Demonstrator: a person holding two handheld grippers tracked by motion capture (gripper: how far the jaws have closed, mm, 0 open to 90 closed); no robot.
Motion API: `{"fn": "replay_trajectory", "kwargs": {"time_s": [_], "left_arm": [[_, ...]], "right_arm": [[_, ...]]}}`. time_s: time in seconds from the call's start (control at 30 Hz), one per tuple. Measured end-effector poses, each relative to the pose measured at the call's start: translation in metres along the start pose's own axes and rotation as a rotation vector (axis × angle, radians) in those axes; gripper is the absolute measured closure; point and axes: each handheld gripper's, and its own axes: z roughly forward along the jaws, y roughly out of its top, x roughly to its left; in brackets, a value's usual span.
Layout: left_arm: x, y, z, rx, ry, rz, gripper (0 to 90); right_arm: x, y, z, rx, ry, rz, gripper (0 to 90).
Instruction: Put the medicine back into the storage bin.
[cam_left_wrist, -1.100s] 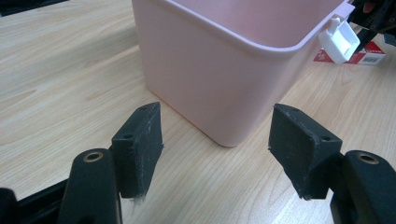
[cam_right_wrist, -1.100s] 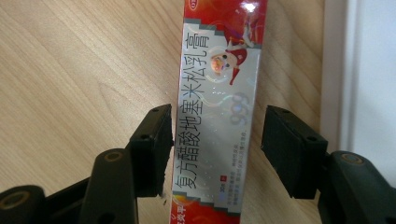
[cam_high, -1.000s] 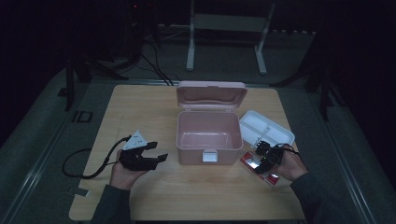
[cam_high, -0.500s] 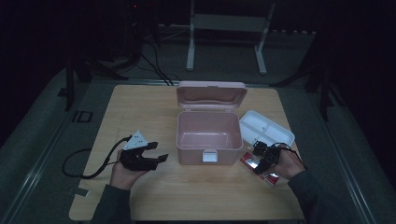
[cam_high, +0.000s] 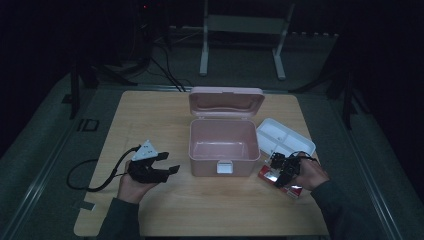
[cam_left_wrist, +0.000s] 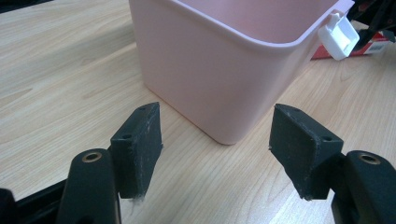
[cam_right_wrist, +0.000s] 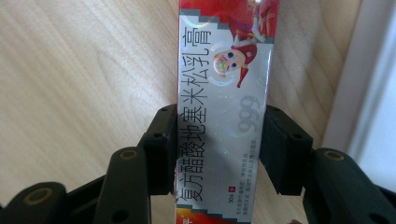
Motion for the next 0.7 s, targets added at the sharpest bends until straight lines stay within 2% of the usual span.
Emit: {"fn": "replay_trajectory", "kwargs": {"time_s": [0.2, 0.23, 0.37, 0.4, 0.47, 0.7], "left_arm": [[0.0, 0.0, -0.001, -0.001, 0.002, 0.001, 34.3], [0.0, 0.0, -0.001, 0.0, 0.002, 0.0, 34.3], [0.0, 0.0, 0.0, 0.0, 0.001, 0.0, 34.3], [0.0, 0.0, 0.0, 0.0, 0.001, 0.0, 34.3], [0.0, 0.0, 0.0, -0.001, 0.001, 0.001, 34.3], [0.0, 0.0, 0.0, 0.001, 0.0, 0.005, 34.3]], "right_arm": [[-0.001, -0.004, -0.018, -0.023, -0.006, -0.021, 51.2], [-0.002, -0.007, -0.03, -0.037, -0.013, -0.033, 51.2], [-0.006, -0.01, -0.055, -0.071, -0.031, -0.056, 51.2], [-0.006, -0.01, -0.055, -0.071, -0.031, -0.056, 51.2], [-0.007, -0.01, -0.074, -0.091, -0.049, -0.071, 51.2], [-0.005, 0.0, -0.11, -0.14, -0.074, -0.122, 51.3]]}}
